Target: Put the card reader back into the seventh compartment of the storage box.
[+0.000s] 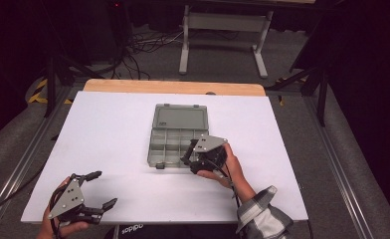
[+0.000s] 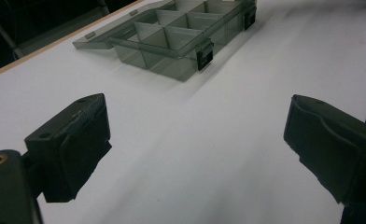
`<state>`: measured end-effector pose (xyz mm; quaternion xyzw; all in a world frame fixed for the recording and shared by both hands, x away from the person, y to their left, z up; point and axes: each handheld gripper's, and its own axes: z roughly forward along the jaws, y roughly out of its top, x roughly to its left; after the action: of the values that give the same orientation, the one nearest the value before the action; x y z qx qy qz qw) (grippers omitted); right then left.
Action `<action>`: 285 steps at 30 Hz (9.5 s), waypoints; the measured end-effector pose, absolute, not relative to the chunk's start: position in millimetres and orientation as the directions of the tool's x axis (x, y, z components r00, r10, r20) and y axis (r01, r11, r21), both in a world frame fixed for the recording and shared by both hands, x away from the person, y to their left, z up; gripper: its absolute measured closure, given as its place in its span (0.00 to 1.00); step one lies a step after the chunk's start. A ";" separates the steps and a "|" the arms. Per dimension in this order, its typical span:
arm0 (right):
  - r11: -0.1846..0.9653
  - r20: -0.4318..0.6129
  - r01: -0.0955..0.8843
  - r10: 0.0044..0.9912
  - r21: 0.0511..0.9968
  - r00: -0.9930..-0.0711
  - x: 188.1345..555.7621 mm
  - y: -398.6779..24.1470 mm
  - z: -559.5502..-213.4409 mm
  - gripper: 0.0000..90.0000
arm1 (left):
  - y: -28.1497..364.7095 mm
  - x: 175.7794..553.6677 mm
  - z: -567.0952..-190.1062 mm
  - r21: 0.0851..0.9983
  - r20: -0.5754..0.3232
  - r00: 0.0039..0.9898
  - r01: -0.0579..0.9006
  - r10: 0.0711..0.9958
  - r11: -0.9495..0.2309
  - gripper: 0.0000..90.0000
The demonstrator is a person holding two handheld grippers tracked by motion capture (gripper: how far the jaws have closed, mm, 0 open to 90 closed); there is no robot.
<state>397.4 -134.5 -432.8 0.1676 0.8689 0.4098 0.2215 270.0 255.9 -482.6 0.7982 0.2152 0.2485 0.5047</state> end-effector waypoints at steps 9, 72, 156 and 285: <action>0.604 -0.235 0.133 0.491 0.786 -0.839 403.5 -131.7 -436.6 0.34 | 254.6 270.2 -483.1 0.911 0.177 0.787 0.096 0.591 -0.401 0.09; 0.558 -0.282 0.069 0.517 0.827 -0.808 388.3 -137.8 -416.0 0.31 | 252.6 270.9 -484.3 0.905 0.176 0.792 0.103 0.585 -0.412 0.09; 0.534 -0.403 -0.046 0.576 0.844 -0.711 317.2 -170.6 -392.9 0.12 | 252.9 271.6 -486.4 0.896 0.178 0.789 0.117 0.587 -0.429 0.07; 0.527 -0.348 0.113 0.692 0.843 -0.633 281.5 -277.6 -473.0 0.12 | 248.8 282.5 -488.0 0.886 0.191 0.795 0.113 0.576 -0.450 0.07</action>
<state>281.5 -277.6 -473.0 0.2511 0.8017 0.4167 0.3473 282.5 248.8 -488.0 0.8166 0.2110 0.2411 0.4801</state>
